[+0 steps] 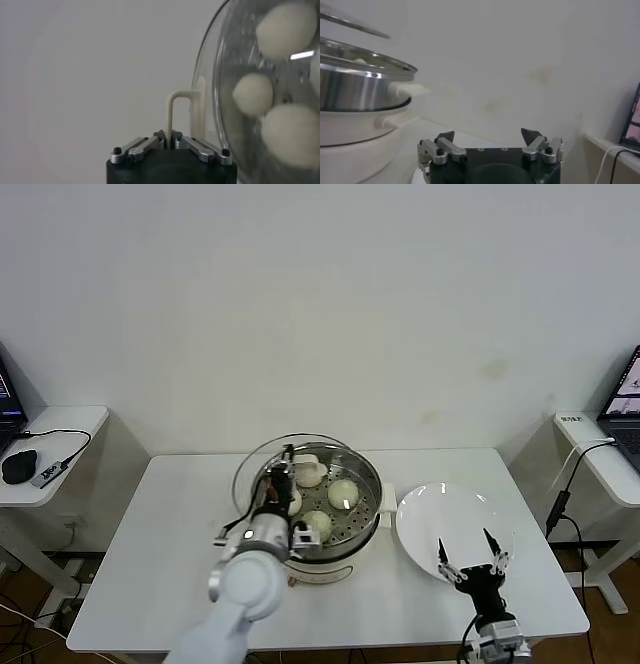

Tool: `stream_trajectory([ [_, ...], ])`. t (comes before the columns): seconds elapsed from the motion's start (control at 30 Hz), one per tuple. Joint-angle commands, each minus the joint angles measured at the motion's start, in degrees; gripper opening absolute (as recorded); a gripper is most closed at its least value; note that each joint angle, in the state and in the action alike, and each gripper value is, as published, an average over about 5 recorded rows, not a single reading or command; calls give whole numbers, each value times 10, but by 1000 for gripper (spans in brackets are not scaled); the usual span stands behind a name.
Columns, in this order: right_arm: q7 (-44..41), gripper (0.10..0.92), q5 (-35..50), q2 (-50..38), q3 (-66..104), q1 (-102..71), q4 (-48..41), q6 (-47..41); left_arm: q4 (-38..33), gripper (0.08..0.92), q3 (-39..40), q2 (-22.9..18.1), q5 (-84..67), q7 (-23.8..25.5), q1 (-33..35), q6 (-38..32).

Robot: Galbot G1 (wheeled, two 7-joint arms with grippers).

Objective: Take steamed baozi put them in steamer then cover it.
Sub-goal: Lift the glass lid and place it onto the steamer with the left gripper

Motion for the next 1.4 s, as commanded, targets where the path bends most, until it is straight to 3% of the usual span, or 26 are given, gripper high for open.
stream_trajectory([
  [0.03, 1, 823, -7, 0, -3, 0, -8, 3, 43, 147, 41, -55, 33, 7, -20, 7],
  [1.4, -3, 823, 6, -15, -5, -8, -7, 5, 80, 147, 4, -73, 75, -24, 8, -25],
])
